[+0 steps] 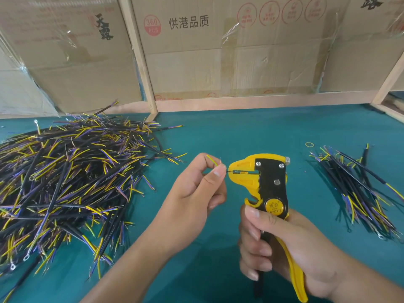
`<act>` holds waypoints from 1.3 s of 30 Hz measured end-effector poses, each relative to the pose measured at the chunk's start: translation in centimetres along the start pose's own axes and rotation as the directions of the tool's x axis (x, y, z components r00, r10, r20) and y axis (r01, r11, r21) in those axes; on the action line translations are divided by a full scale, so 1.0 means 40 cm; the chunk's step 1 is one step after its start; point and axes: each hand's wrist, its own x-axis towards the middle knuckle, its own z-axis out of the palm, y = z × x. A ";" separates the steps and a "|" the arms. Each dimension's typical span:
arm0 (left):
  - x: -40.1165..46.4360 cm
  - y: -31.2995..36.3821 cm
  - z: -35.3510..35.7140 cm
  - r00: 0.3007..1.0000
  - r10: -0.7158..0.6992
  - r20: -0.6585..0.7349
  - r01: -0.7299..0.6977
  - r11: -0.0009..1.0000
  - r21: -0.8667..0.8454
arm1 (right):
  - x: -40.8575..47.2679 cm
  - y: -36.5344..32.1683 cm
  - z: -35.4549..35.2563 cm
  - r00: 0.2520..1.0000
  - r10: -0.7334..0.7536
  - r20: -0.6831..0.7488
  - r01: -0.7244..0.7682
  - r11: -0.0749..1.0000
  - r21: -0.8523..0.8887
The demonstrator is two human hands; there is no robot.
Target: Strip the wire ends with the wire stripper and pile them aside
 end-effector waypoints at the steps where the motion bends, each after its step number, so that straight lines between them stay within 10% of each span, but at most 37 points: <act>1: 0.000 0.000 0.001 1.000 -0.003 -0.003 0.003 1.000 -0.004 | -0.001 -0.001 0.001 1.000 -0.001 -0.015 0.001 1.000 -0.001; 26: 0.006 -0.012 -0.014 0.999 -0.045 -0.013 0.043 0.994 -0.103 | 0.027 0.007 -0.014 0.984 -0.002 -0.176 0.003 1.000 0.006; 33: 0.011 -0.030 -0.053 0.972 -0.085 0.219 0.049 0.985 0.163 | 0.044 0.035 -0.019 0.971 0.168 -0.170 -0.154 0.984 0.093; 39: 0.024 0.015 -0.044 0.998 -0.065 -0.028 0.059 0.985 -0.159 | 0.046 0.030 -0.023 0.932 0.302 -0.200 -0.232 0.921 0.312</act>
